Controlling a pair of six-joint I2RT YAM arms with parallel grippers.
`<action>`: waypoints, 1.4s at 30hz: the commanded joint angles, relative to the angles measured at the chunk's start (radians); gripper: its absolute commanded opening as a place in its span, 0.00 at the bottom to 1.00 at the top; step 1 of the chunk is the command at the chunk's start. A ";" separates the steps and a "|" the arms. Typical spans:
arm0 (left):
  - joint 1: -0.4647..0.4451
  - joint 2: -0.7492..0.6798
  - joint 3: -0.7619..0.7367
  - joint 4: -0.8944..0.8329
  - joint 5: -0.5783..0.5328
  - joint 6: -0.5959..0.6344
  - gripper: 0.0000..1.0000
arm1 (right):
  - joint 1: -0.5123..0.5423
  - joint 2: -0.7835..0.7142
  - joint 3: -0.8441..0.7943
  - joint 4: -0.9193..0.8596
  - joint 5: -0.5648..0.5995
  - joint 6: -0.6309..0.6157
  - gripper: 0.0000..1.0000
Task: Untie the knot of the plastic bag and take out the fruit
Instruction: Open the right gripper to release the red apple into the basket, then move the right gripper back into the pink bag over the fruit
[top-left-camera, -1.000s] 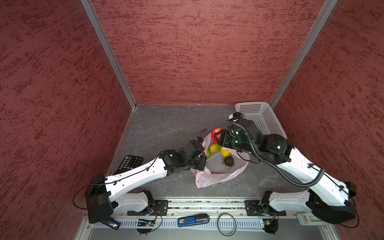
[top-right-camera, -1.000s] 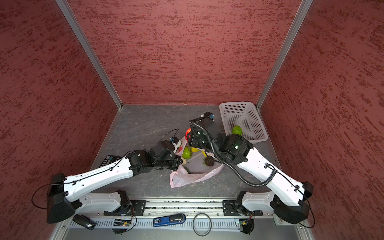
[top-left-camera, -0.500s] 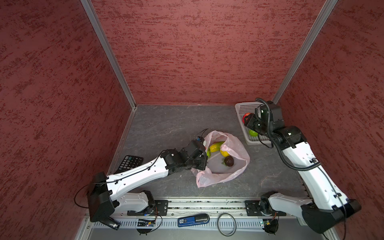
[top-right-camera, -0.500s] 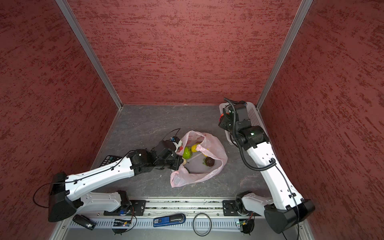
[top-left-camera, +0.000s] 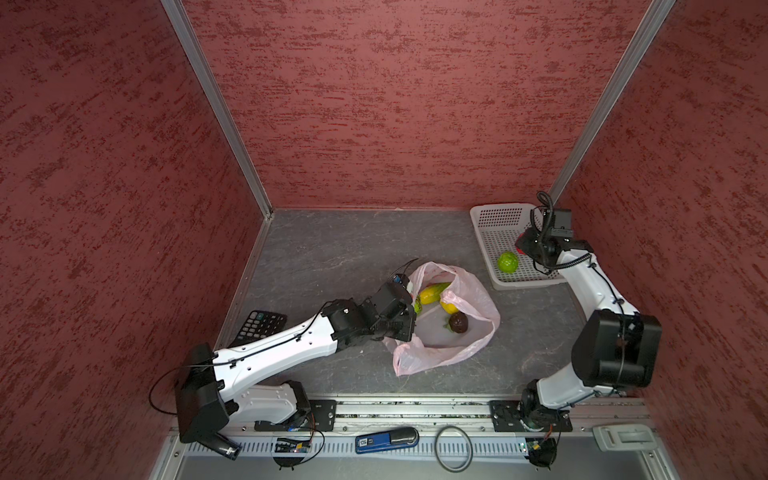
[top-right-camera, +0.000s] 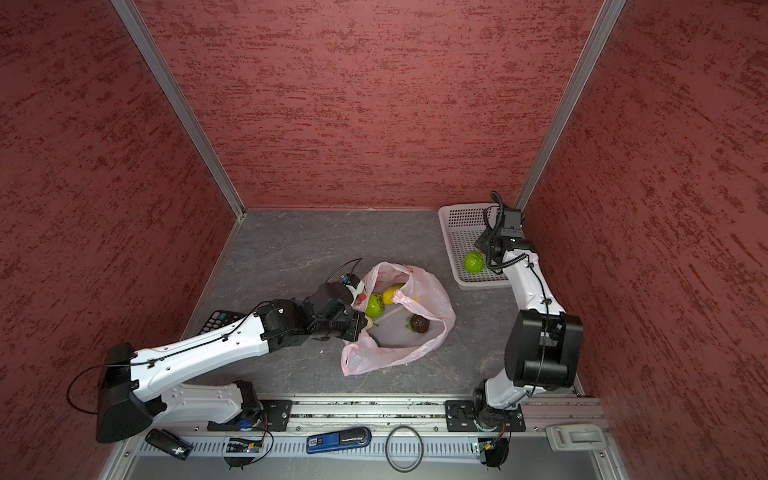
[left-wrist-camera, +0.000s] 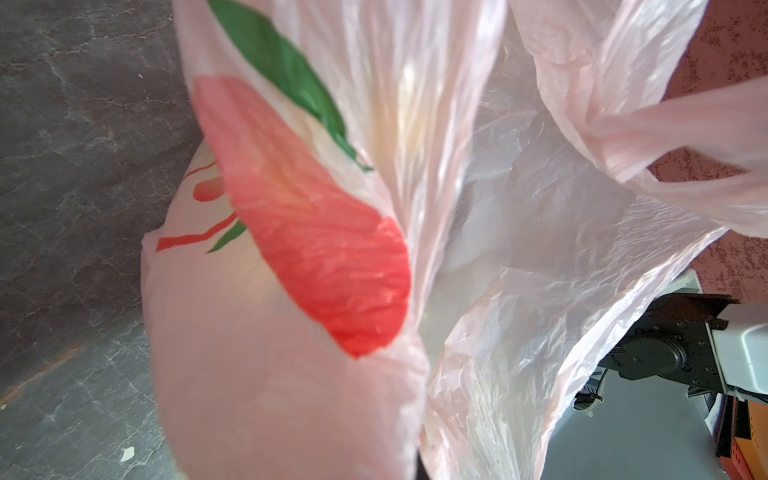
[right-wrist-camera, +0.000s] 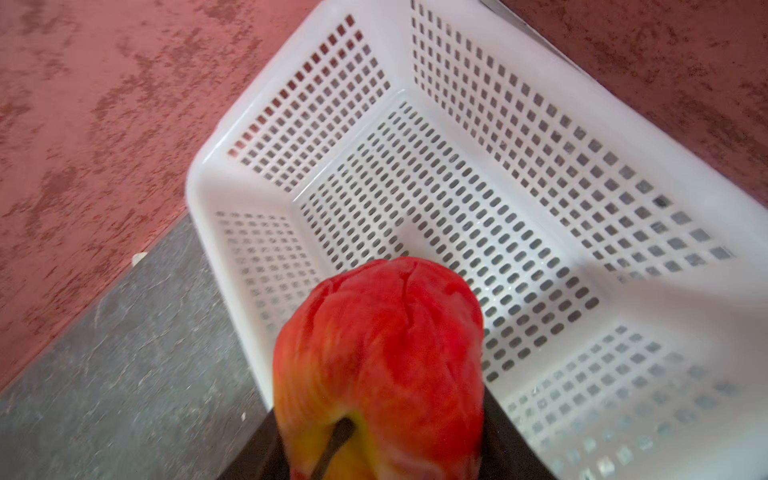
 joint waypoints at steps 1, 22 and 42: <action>-0.004 0.002 0.026 -0.006 -0.012 -0.004 0.00 | -0.040 0.064 0.021 0.069 -0.023 -0.030 0.36; 0.002 -0.012 0.029 -0.001 -0.008 0.024 0.00 | -0.067 0.039 0.013 -0.012 -0.057 -0.040 0.74; 0.015 -0.029 0.036 0.030 0.017 0.068 0.00 | 0.465 -0.515 0.065 -0.415 -0.133 0.101 0.73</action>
